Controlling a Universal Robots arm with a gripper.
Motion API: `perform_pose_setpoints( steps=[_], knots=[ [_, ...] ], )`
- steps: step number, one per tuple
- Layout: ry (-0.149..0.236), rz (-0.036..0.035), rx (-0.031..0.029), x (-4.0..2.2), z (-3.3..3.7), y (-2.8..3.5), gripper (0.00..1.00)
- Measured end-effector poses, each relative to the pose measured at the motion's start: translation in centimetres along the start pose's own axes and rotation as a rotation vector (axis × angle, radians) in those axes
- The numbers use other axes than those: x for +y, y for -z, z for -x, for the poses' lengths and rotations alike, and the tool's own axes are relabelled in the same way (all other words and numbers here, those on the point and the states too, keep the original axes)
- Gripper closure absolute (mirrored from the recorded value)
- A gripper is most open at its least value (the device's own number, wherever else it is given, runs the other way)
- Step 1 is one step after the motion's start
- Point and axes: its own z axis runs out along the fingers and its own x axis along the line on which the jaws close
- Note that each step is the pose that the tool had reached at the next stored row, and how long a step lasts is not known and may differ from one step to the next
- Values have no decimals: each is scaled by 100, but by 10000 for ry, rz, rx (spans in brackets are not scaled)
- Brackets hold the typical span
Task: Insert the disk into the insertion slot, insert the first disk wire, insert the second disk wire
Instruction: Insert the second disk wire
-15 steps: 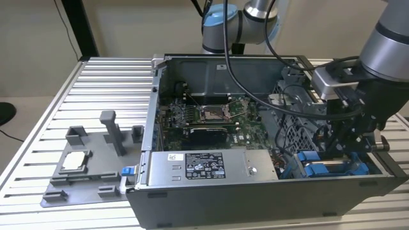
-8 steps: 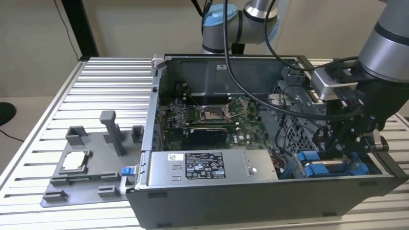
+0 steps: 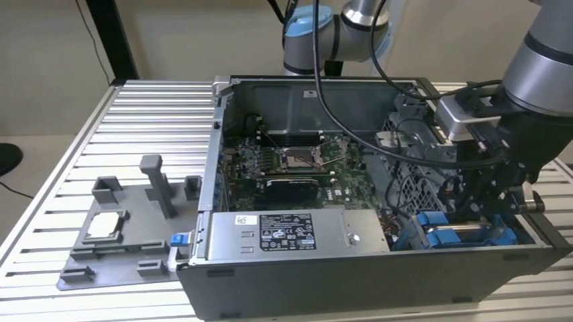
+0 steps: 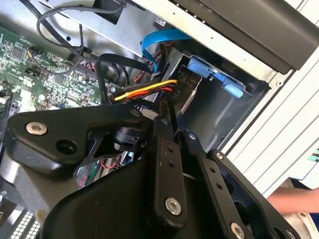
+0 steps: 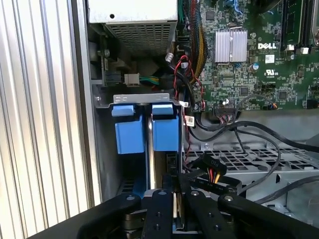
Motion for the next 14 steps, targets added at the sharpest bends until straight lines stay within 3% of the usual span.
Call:
perform_pose_setpoints(
  steps=[1, 12, 14],
  knots=[
    [-2, 8, -18, -1, 1, 10, 0],
    [-196, 42, 14, -39, 2, 477, 0],
    [-215, 43, 7, -40, 1, 492, 0]
  ],
)
